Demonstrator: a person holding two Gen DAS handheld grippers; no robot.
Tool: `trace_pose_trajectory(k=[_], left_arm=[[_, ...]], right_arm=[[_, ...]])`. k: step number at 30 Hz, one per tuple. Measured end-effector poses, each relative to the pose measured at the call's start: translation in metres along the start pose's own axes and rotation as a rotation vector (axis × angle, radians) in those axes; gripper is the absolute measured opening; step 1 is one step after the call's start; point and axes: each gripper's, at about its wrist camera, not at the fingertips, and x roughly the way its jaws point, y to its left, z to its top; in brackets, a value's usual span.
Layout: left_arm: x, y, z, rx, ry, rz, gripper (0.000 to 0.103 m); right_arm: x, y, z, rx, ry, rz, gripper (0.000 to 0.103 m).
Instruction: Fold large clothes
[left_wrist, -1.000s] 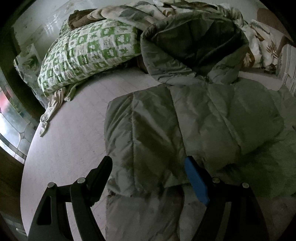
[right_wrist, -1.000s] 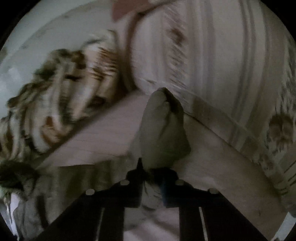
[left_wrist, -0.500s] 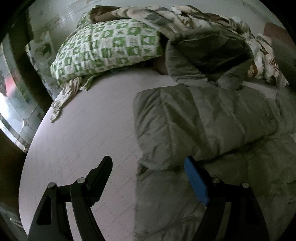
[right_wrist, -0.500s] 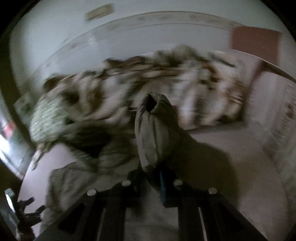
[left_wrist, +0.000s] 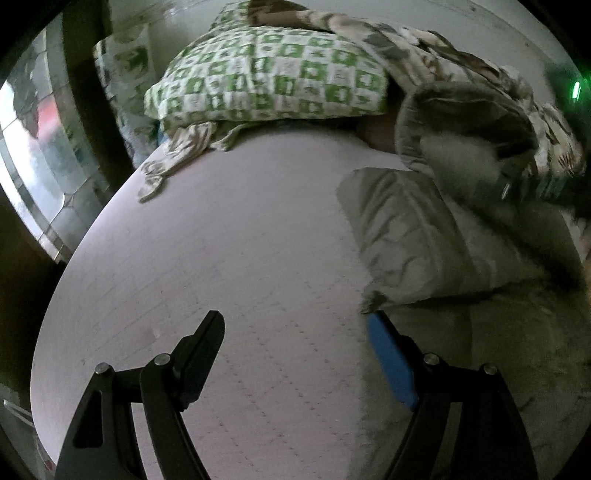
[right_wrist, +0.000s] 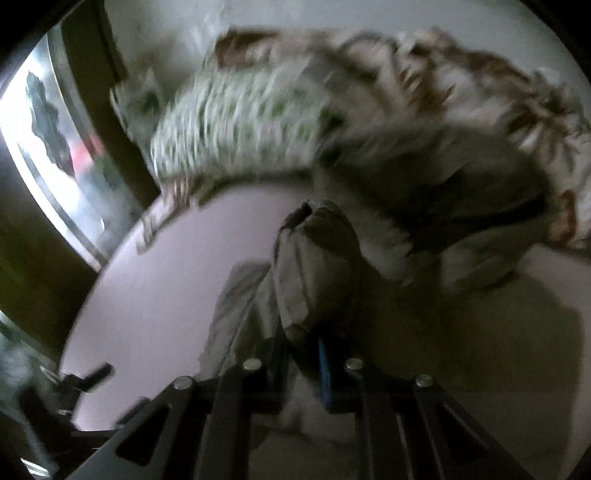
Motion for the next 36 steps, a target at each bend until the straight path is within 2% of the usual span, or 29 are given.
trace_pose_trajectory(k=[3,6,8,9,10,13,17,20,25,28,33,35,36], left_arm=[[0.002,0.01,0.0,-0.026,0.007,0.005,0.08],[0.004,0.014,0.002,-0.041,0.013,0.005,0.08],[0.004,0.012,0.004,-0.05,0.017,-0.002,0.08],[0.004,0.01,0.006,-0.054,0.019,-0.009,0.08],[0.004,0.007,0.008,-0.057,0.02,-0.017,0.08],[0.003,-0.005,0.017,-0.063,0.018,-0.047,0.08],[0.005,-0.031,0.033,-0.054,0.035,-0.089,0.08],[0.013,-0.056,0.05,-0.046,0.053,-0.129,0.08],[0.036,-0.096,0.082,-0.047,0.086,-0.187,0.08],[0.054,-0.116,0.093,-0.046,0.123,-0.187,0.08],[0.082,-0.142,0.101,-0.021,0.151,-0.199,0.08],[0.089,-0.148,0.099,-0.026,0.145,-0.209,0.063],[0.091,-0.15,0.098,-0.034,0.15,-0.221,0.037]], right_arm=[[0.04,0.006,-0.018,0.02,0.077,0.004,0.016],[0.041,0.007,-0.026,-0.021,0.057,-0.031,0.02],[0.032,0.006,-0.027,-0.05,0.054,-0.021,0.035],[0.027,0.005,-0.027,-0.05,0.053,-0.004,0.076],[0.019,0.003,-0.025,-0.051,0.043,0.008,0.103],[-0.001,-0.002,-0.025,-0.089,0.009,0.02,0.103],[-0.026,-0.027,-0.028,-0.05,0.014,0.004,0.103],[-0.045,-0.068,-0.032,0.041,0.006,-0.023,0.103],[-0.074,-0.165,-0.052,0.255,0.009,-0.147,0.103],[-0.087,-0.221,-0.069,0.378,0.003,-0.207,0.103],[-0.091,-0.284,-0.088,0.502,0.011,-0.277,0.103],[-0.086,-0.301,-0.096,0.534,0.03,-0.276,0.103],[-0.083,-0.307,-0.099,0.544,0.038,-0.273,0.103]])
